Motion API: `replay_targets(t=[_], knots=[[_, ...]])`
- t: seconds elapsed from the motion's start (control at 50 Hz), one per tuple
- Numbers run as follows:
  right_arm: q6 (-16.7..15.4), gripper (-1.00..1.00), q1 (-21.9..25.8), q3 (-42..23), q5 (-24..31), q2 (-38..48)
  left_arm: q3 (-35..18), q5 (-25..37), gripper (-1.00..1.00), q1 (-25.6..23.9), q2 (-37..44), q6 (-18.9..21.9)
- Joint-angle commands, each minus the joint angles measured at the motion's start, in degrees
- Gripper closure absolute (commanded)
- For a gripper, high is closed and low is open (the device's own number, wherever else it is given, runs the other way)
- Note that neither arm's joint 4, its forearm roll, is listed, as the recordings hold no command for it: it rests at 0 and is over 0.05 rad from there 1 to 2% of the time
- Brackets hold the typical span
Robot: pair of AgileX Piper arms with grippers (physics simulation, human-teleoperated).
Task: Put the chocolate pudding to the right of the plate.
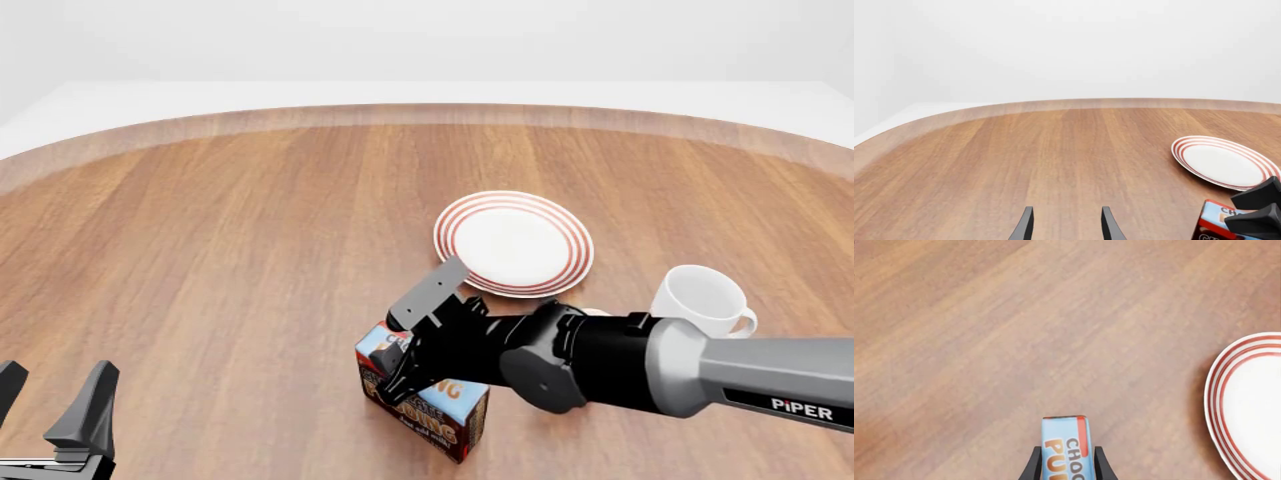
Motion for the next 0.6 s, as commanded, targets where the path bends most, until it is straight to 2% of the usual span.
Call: replay_targets(t=[0.02,0.18,0.26,0.36,0.38,0.56,0.6], knots=[[1.21,1.00,0.18,0.62,-0.32,-0.08,0.00,0.00,-1.00,0.00,0.00,0.00],[-0.15,1.00,-0.40,-0.72,1.38,-2.42,0.00,0.00,-1.00,0.00,0.00,0.00],[-3.35,1.00,-2.08,-3.22,4.06,-5.20,0.00,0.00,-1.00,0.00,0.00,0.00],[-6.43,1.00,-3.92,-7.94,8.13,-7.66,0.00,0.00,-1.00,0.00,0.00,0.00],[-7.99,1.00,-4.60,-9.61,9.34,-8.36,0.00,0.00,-1.00,0.00,0.00,0.00],[-12.84,1.00,-7.65,-19.32,15.31,-10.62,0.00,0.00,-1.00,0.00,0.00,0.00],[-12.53,1.00,-8.91,-23.29,17.00,-10.91,0.00,0.00,-1.00,0.00,0.00,0.00]])
